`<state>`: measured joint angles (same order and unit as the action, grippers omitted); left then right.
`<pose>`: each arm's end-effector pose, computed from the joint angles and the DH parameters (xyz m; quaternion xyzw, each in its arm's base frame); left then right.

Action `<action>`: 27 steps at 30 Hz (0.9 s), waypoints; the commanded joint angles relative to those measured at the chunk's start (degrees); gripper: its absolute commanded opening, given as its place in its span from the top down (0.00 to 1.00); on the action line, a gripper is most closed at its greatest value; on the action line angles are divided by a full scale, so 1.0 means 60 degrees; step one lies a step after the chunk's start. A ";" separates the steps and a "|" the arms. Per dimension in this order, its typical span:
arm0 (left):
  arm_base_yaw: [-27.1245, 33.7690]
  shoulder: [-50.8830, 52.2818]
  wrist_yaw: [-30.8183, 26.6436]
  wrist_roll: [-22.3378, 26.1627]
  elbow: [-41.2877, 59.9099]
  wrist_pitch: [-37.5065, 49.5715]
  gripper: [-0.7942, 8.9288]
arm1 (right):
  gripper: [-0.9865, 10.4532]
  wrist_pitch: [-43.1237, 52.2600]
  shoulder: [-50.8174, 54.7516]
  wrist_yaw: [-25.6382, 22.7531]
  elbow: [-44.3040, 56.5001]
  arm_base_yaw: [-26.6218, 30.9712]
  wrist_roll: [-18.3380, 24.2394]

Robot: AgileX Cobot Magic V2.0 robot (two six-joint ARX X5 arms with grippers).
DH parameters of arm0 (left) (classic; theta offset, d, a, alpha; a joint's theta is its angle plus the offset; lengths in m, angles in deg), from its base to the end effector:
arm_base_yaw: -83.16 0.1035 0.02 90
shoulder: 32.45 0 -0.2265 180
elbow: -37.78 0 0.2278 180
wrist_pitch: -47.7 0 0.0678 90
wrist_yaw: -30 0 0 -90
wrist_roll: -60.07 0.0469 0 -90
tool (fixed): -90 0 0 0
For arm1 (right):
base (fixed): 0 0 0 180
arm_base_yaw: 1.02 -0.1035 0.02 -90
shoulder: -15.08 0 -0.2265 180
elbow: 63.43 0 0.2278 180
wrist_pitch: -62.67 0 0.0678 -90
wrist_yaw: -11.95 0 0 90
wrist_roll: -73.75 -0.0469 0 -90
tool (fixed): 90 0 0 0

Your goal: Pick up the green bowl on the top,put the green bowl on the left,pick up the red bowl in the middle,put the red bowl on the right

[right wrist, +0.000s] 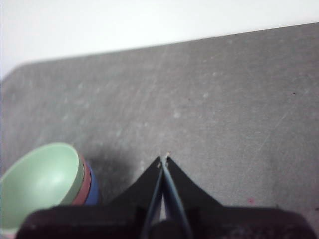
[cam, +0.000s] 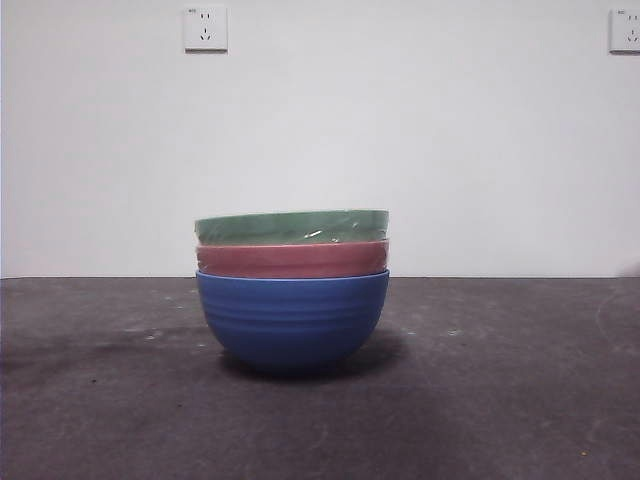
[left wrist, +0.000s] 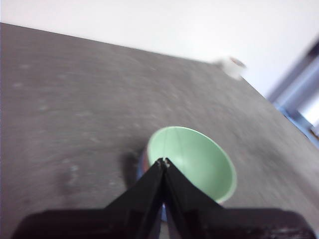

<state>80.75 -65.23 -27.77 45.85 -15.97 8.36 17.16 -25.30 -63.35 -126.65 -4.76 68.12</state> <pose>0.1431 -0.0311 0.2738 -0.1574 0.1894 -0.2725 0.9301 0.1607 0.0224 0.2950 0.0663 0.2031 0.1473 0.9657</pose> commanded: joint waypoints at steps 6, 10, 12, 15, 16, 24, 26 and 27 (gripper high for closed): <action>-0.0262 -0.2750 0.0940 0.2736 -0.2259 -0.1956 0.92 | 0.91 -0.0816 -0.1293 0.2025 -0.1053 -0.0022 0.1541; -0.0714 -0.3595 0.0878 0.3093 -0.2932 -0.2586 0.70 | 0.83 -0.0834 -0.1530 0.2302 -0.1056 -0.0055 0.1599; -0.0994 -0.3840 0.0874 0.3093 -0.3045 -0.2539 0.58 | 0.71 -0.0834 -0.1588 0.2277 -0.1056 -0.0087 0.1596; -0.1548 -0.4149 0.0871 0.3104 -0.3115 -0.2390 0.57 | 0.67 -0.0838 -0.1647 0.2280 -0.1056 -0.0087 0.1577; -0.1792 -0.4291 0.0867 0.3104 -0.3155 -0.2350 0.57 | 0.67 -0.0838 -0.1647 0.2280 -0.1056 -0.0087 0.1508; -0.4222 -0.5661 -0.0812 0.3486 -0.3916 -0.2342 0.56 | 0.67 -0.0852 -0.1738 0.2284 -0.1056 -0.0339 0.1413; -0.4783 -0.6127 -0.1158 0.3712 -0.4269 -0.2510 0.56 | 0.67 -0.0860 -0.1770 0.2288 -0.1056 -0.0353 0.1410; -0.4994 -0.6349 -0.1282 0.3843 -0.4426 -0.2568 0.56 | 0.67 -0.0878 -0.1774 0.2288 -0.1056 -0.0353 0.1413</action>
<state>51.74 -102.30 -34.92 66.68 -42.26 -6.85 11.80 -35.86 -49.69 -132.81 -6.78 77.00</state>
